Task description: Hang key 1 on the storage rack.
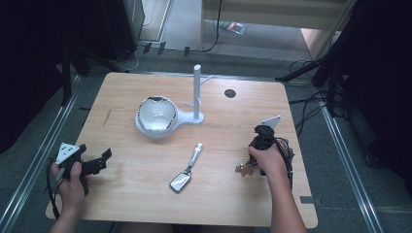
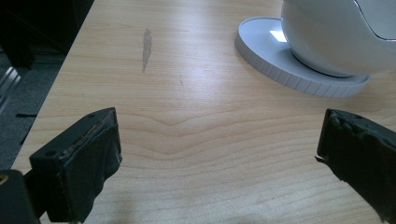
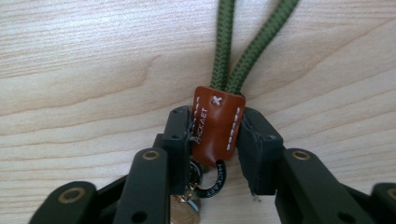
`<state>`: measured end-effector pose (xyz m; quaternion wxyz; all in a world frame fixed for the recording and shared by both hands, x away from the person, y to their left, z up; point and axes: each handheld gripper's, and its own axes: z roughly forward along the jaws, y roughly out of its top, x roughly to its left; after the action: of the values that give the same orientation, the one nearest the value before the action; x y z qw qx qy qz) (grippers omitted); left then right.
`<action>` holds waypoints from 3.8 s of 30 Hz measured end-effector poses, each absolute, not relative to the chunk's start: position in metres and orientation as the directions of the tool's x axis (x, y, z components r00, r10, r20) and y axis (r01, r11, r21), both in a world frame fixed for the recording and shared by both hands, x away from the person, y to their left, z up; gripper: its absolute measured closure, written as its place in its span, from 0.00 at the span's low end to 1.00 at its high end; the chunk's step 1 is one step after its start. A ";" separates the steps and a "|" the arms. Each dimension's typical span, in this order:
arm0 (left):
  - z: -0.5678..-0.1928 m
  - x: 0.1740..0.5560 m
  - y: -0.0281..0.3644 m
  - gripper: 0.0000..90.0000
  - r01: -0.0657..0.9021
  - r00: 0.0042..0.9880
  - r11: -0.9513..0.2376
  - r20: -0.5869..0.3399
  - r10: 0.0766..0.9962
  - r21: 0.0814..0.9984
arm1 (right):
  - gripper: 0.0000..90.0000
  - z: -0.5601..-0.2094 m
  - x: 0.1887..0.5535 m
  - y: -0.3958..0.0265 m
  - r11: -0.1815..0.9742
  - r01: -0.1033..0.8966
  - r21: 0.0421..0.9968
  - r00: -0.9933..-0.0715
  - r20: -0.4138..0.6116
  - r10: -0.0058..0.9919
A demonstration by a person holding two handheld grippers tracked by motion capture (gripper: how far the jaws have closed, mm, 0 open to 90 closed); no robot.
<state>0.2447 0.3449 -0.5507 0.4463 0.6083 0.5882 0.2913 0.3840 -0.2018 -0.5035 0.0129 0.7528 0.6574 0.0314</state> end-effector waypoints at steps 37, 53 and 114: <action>-0.551 0.245 0.344 0.00 0.461 0.142 0.085 -0.167 0.976 0.883 | 0.81 -0.501 0.345 -0.216 -0.001 0.935 0.356 -0.042 0.115 0.993; -0.550 0.247 0.343 0.00 0.466 0.148 0.067 -0.153 0.977 0.882 | 0.81 -0.463 0.327 -0.189 0.057 0.739 0.671 -0.140 0.071 0.988; -0.551 0.245 0.345 0.00 0.456 0.146 0.092 -0.176 0.974 0.885 | 0.79 -0.430 0.369 -0.104 0.273 0.369 0.889 -0.179 -0.220 0.959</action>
<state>0.2449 0.3451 -0.5507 0.4492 0.6092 0.5865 0.2882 0.3686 -0.1038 -0.4295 0.4158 0.4877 0.6807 0.3548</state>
